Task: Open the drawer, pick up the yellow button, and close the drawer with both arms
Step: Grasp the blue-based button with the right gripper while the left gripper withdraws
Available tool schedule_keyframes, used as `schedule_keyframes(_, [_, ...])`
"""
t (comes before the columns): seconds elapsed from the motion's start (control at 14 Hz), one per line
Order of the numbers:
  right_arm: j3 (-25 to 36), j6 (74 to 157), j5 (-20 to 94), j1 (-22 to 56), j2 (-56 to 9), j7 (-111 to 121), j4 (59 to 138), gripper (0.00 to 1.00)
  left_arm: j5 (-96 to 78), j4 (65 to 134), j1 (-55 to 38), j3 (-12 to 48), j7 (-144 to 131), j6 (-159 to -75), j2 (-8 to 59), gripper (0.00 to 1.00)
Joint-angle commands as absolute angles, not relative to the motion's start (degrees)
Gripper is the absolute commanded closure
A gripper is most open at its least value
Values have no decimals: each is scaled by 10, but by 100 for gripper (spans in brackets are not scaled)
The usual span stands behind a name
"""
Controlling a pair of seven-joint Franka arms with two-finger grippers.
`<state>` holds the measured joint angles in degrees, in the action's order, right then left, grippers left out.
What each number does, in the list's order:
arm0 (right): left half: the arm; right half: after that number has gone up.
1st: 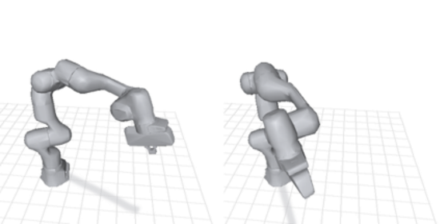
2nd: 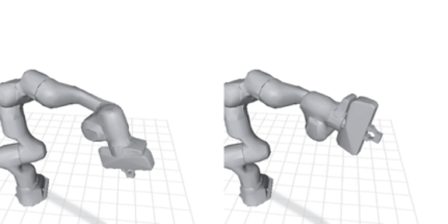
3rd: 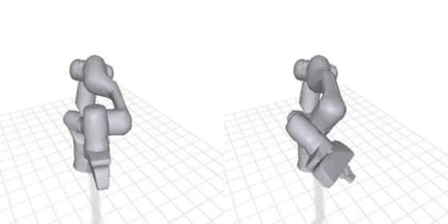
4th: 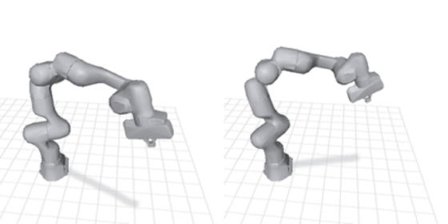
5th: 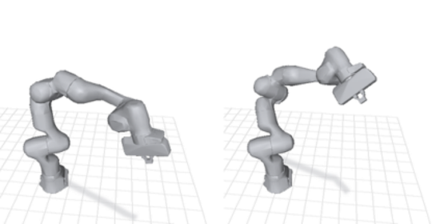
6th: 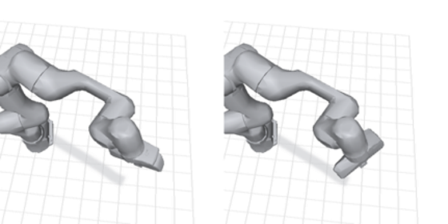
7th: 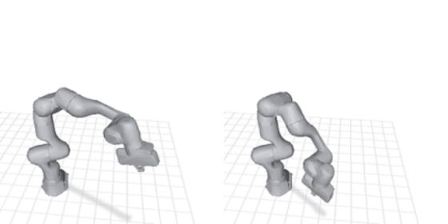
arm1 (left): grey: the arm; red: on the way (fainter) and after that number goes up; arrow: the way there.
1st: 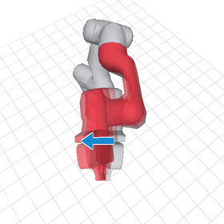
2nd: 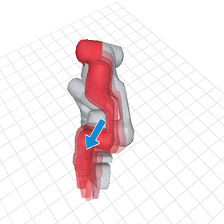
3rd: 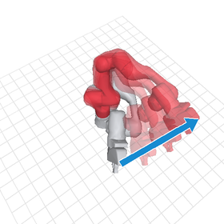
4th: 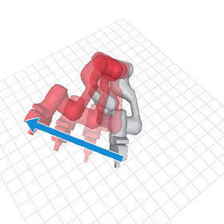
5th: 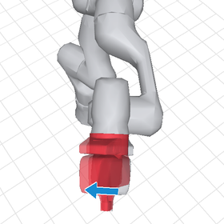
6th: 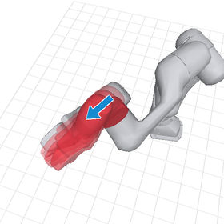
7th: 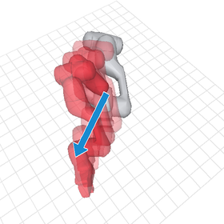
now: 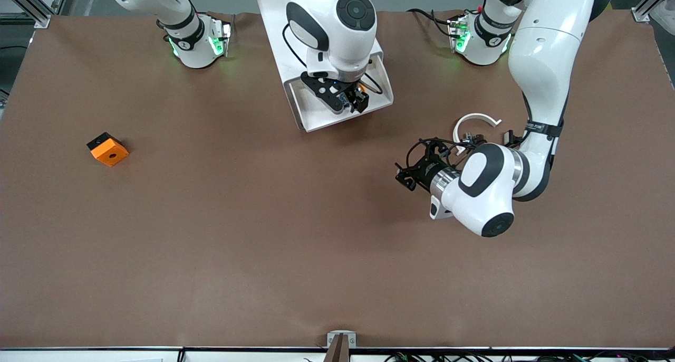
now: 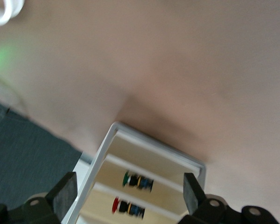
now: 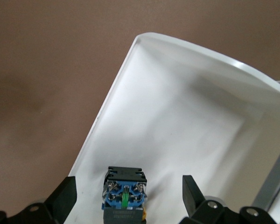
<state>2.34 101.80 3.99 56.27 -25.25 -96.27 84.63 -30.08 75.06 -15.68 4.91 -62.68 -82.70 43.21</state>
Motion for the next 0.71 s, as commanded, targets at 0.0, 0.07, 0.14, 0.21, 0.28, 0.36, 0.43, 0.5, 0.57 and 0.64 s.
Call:
schedule_keyframes(0.0, [27, 1015, 33, 571, -262, -967, 837, 0, -252, 739, -167, 51, -585, -877, 418, 0])
schedule_keyframes(0.07, [27, 1015, 33, 571, -263, -966, 836, 0, -230, 741, -169, 57, -572, -911, 409, 0])
schedule_keyframes(0.14, [27, 1015, 33, 571, -263, -966, 836, 0, -219, 741, -173, 62, -566, -935, 406, 0])
schedule_keyframes(0.21, [27, 1016, 35, 571, -263, -966, 836, 0, -214, 742, -176, 64, -557, -952, 404, 0])
schedule_keyframes(0.28, [27, 1016, 36, 571, -263, -966, 836, 0, -211, 742, -177, 64, -548, -968, 397, 0])
schedule_keyframes(0.36, [27, 1016, 37, 571, -263, -966, 836, 0, -206, 743, -178, 65, -544, -982, 392, 0])
schedule_keyframes(0.43, [27, 1016, 38, 570, -263, -966, 835, 0, -197, 743, -183, 65, -543, -994, 385, 0])
schedule_keyframes(0.5, [27, 1015, 38, 570, -262, -963, 835, 0, -189, 743, -185, 65, -543, -1005, 380, 0])
schedule_keyframes(0.57, [27, 1015, 38, 571, -262, -963, 835, 0, -181, 743, -188, 65, -542, -1019, 374, 0])
schedule_keyframes(0.64, [27, 1015, 39, 571, -262, -964, 834, 2, -174, 744, -193, 66, -542, -1028, 368, 0])
